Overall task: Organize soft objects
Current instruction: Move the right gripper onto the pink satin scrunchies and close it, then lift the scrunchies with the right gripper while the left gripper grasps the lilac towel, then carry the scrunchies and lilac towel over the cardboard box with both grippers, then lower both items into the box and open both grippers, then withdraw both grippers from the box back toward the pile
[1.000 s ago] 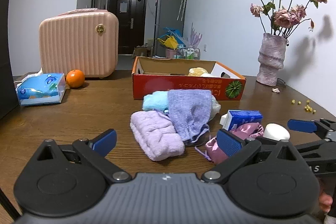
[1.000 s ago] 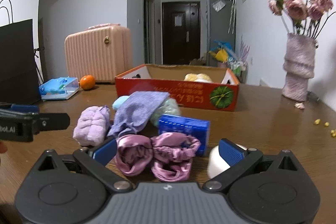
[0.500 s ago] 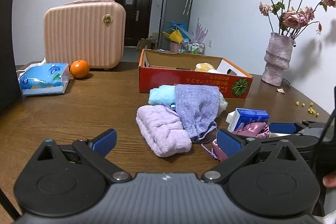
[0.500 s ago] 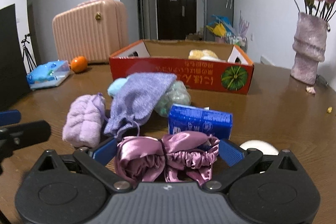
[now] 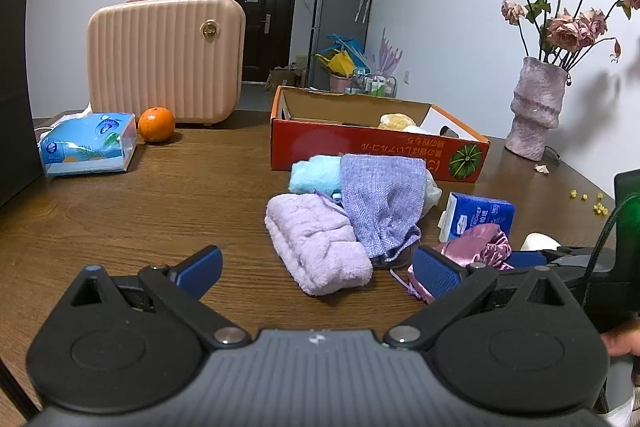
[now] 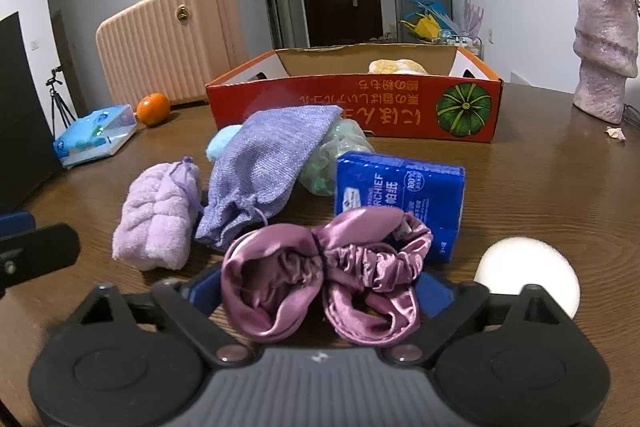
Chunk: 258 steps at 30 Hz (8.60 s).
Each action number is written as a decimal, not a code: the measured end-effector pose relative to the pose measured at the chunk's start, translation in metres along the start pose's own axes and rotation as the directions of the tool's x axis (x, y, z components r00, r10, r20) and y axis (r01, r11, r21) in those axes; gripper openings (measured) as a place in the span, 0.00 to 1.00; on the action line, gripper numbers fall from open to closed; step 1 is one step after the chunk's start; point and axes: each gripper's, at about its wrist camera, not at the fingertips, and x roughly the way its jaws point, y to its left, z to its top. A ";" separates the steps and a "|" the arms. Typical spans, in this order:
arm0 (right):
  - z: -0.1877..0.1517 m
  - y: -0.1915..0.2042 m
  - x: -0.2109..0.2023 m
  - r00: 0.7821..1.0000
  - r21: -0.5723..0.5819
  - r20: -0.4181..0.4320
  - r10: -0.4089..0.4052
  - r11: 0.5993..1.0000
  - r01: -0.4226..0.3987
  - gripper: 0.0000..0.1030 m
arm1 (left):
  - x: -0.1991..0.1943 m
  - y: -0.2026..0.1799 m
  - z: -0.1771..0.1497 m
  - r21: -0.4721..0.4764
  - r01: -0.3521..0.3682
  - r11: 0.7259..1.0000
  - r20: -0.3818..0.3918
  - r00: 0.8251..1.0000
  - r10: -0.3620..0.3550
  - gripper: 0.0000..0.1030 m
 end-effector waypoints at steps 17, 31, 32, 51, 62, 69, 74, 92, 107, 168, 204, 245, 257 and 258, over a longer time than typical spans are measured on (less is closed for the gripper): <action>-0.004 0.005 -0.032 0.990 -0.040 0.130 0.059 0.998 -0.054 0.29 | 0.003 0.001 -0.001 -0.001 -0.006 1.000 -0.006 1.000 0.006 1.00; -0.003 -0.010 -0.066 0.962 -0.009 0.273 0.009 1.000 -0.007 0.29 | 0.010 0.000 -0.003 0.000 -0.028 1.000 -0.016 0.999 0.028 1.00; -0.003 -0.011 -0.066 0.961 -0.007 0.277 0.005 1.000 -0.004 0.29 | 0.011 0.000 -0.003 0.000 -0.032 0.999 -0.019 0.999 0.032 1.00; -0.003 -0.016 -0.069 0.949 0.006 0.314 -0.040 0.999 0.040 0.29 | 0.071 -0.024 0.009 0.074 -0.184 0.980 -0.078 0.979 0.190 1.00; -0.004 -0.015 -0.066 0.951 0.003 0.306 -0.048 0.999 0.049 0.29 | 0.099 -0.028 0.008 0.108 -0.269 0.957 -0.106 0.954 0.280 0.95; -0.003 -0.016 -0.063 0.954 0.003 0.295 -0.050 0.999 0.052 0.29 | 0.103 -0.018 0.006 0.098 -0.227 0.969 -0.159 0.958 0.240 0.49; -0.003 -0.016 -0.063 0.954 0.002 0.296 -0.048 0.999 0.050 0.29 | 0.098 -0.012 0.006 0.077 -0.185 0.980 -0.159 0.968 0.195 0.41; -0.004 -0.014 -0.063 0.951 -0.008 0.306 -0.046 0.999 0.051 0.29 | 0.027 -0.004 0.016 0.039 -0.128 0.991 0.064 0.990 0.126 0.38; -0.006 -0.013 -0.067 0.945 -0.019 0.326 -0.041 0.999 0.050 0.29 | -0.008 -0.011 0.016 0.040 -0.071 0.997 0.168 0.984 0.063 0.38; 0.148 -0.071 0.026 0.907 -0.086 0.416 -0.061 0.991 0.106 0.30 | 0.130 -0.041 0.139 -0.024 -0.074 0.997 0.229 0.970 0.077 0.38; 0.188 -0.092 0.109 0.951 -0.115 0.307 -0.048 0.990 0.087 0.31 | 0.233 -0.049 0.160 0.026 -0.109 0.994 0.168 0.980 0.103 0.41; 0.169 -0.085 0.043 0.922 -0.108 0.368 -0.125 0.978 0.176 1.00 | 0.182 -0.039 0.153 -0.018 -0.139 0.990 0.200 0.970 0.140 1.00; 0.137 -0.079 -0.001 0.912 -0.125 0.400 -0.092 0.980 0.154 1.00 | 0.143 -0.041 0.133 0.009 -0.115 0.993 0.221 0.969 0.111 1.00; 0.134 -0.078 -0.005 0.911 -0.127 0.403 -0.092 0.980 0.155 1.00 | 0.139 -0.041 0.131 0.009 -0.117 0.993 0.223 0.968 0.112 1.00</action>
